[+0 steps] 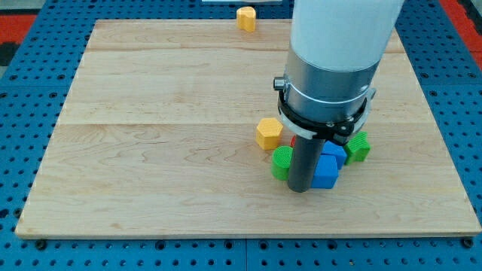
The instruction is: Move the heart diagonally to the top left of red star
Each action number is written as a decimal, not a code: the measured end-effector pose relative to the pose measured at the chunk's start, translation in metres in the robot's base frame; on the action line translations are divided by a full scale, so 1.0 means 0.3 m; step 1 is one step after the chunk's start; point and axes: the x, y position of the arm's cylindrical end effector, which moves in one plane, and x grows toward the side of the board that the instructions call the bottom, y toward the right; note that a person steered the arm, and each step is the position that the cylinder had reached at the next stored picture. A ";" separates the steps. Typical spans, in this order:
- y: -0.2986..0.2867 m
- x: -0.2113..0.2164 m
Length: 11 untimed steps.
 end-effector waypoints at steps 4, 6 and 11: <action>0.213 0.093; 0.438 -0.010; 0.620 -1.204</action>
